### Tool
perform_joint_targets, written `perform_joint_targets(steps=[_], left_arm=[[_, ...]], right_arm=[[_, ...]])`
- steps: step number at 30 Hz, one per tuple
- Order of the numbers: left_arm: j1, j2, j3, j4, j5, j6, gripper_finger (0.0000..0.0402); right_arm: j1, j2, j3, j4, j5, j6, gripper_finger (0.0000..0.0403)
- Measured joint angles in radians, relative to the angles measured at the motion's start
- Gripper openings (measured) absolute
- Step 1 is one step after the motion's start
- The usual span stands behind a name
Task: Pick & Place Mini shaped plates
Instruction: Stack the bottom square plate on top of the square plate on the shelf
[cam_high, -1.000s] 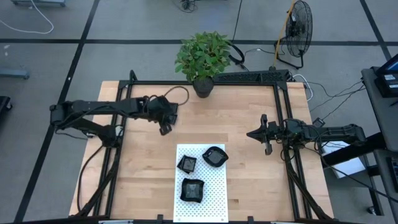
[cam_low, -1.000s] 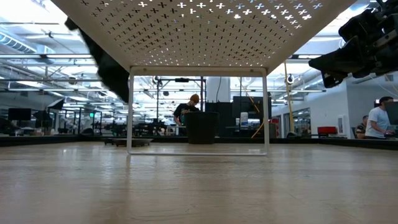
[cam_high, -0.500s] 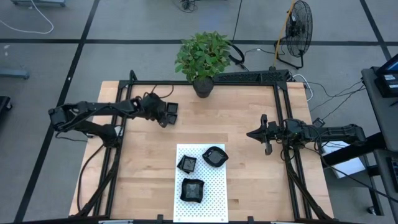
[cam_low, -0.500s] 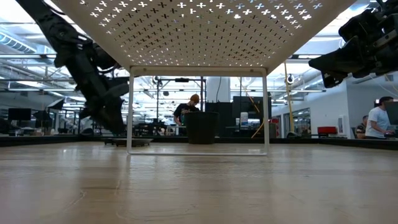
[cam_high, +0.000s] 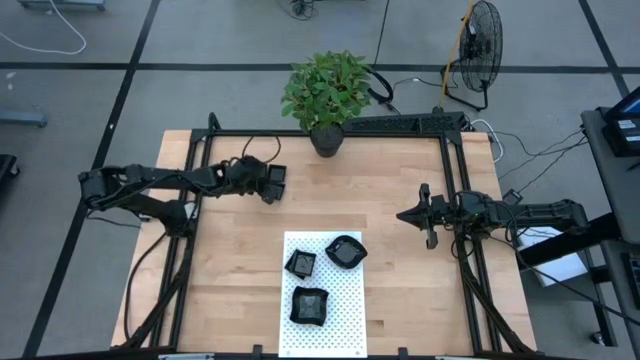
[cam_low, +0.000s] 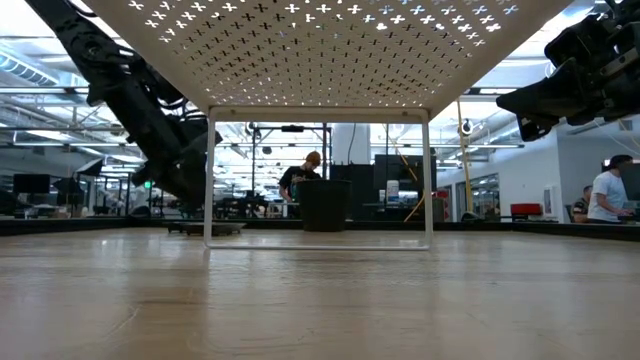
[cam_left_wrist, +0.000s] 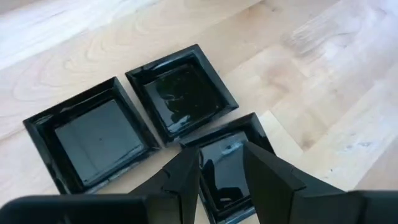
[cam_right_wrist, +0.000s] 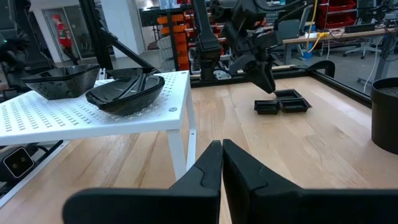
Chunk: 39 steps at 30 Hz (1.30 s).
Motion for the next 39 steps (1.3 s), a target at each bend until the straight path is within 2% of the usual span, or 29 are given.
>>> perform_joint_targets(steps=[7,15,28,39], left_arm=[[-0.043,0.0,0.0,-0.021,-0.032,0.019,0.0127],[-0.035,0.017,0.001,-0.032,-0.04,0.012,0.0127],[-0.028,0.11,0.001,-0.055,-0.036,-0.049,0.0127],[-0.028,0.113,0.001,-0.042,-0.044,-0.046,0.0126]], right_arm=[[0.0,0.0,0.0,0.0,0.0,0.0,0.0],[0.0,0.0,0.0,0.0,0.0,0.0,0.0],[0.0,0.0,0.0,0.0,0.0,0.0,0.0],[0.0,0.0,0.0,0.0,0.0,0.0,0.0]])
